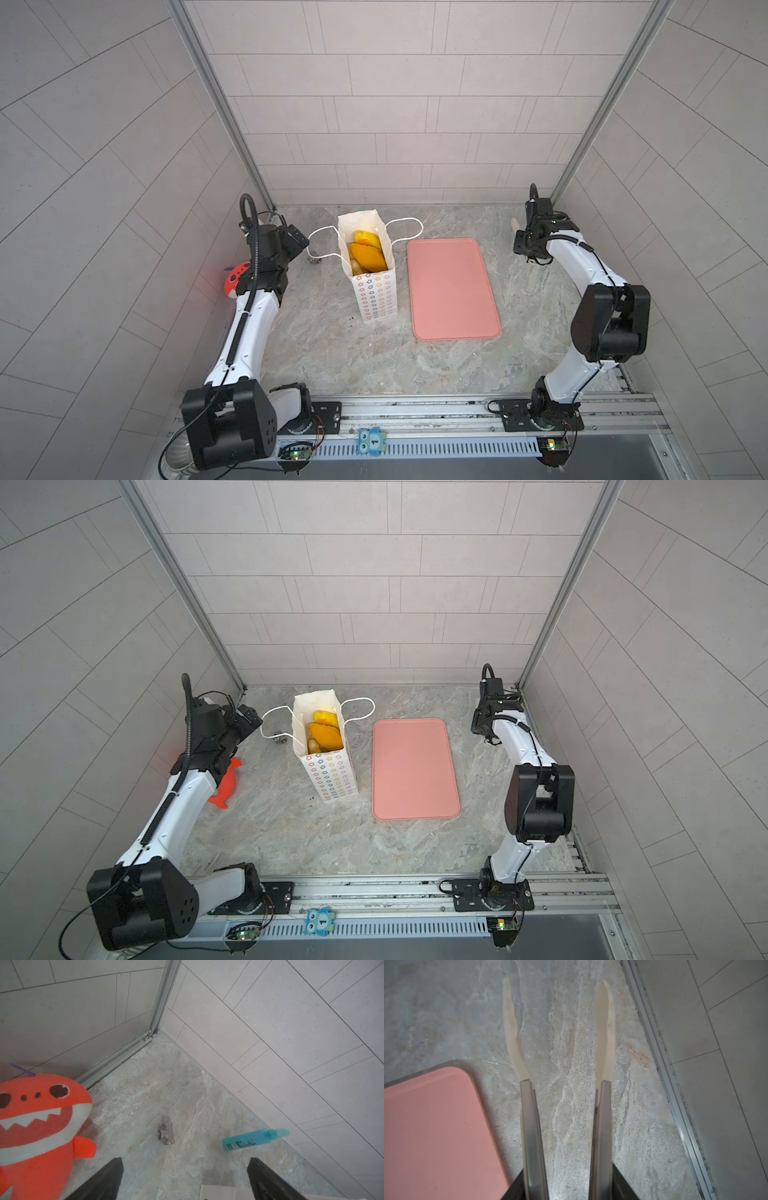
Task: Place the fake bread into the paper bag
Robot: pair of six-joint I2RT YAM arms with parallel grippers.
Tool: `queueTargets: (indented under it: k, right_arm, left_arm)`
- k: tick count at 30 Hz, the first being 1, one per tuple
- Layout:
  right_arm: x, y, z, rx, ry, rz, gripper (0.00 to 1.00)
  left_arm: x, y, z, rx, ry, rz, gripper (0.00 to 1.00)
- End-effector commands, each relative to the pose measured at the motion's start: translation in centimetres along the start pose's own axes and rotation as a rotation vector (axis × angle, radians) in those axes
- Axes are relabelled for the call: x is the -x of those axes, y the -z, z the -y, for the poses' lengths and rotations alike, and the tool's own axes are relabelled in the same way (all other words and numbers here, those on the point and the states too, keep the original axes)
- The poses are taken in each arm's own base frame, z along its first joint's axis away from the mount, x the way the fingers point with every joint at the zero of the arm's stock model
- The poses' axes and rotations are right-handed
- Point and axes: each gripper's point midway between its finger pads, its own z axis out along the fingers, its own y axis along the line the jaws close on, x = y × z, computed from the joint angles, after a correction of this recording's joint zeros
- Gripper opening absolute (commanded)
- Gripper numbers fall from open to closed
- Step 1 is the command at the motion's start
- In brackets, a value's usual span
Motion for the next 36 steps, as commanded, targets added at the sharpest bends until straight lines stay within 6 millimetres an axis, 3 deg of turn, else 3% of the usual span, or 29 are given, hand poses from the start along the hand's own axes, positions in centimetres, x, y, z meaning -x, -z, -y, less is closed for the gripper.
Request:
queueTargets:
  k: [1,8,16,21,25,26,30,36]
  right_arm:
    - [-1.0,-1.7,1.0,-0.053,0.001,-0.049,0.51]
    - [-5.2,-5.3,1.3,-0.075,0.021,-0.217,0.54]
    - [-7.6,-6.6,2.3,-0.052,-0.039,-0.281,0.72]
    - [-7.8,-6.3,2.4,-0.049,-0.050,-0.266,0.81]
    - [-7.5,-5.5,2.9,-0.067,-0.065,-0.233,0.90]
    - [-7.3,-5.3,3.1,-0.072,-0.068,-0.221,0.99]
    - [-5.9,-3.6,3.9,-0.099,-0.090,-0.138,0.99]
    - [-1.3,2.6,6.2,-0.202,-0.158,0.202,0.99]
  left_arm:
    - [2.3,-0.2,0.0,0.014,-0.048,0.116,1.00]
    - [0.6,-1.0,-2.4,0.085,-0.088,0.129,1.00]
    - [-0.9,-1.4,-4.0,0.141,-0.100,0.116,1.00]
    - [-1.6,-1.5,-4.5,0.160,-0.118,0.109,1.00]
    - [-2.0,-1.6,-4.9,0.181,-0.145,0.106,1.00]
    - [-2.2,-1.6,-4.9,0.188,-0.151,0.107,1.00]
    - [-3.0,-1.7,-5.2,0.225,-0.192,0.125,1.00]
    - [-4.3,-2.2,-5.4,0.282,-0.275,0.138,1.00]
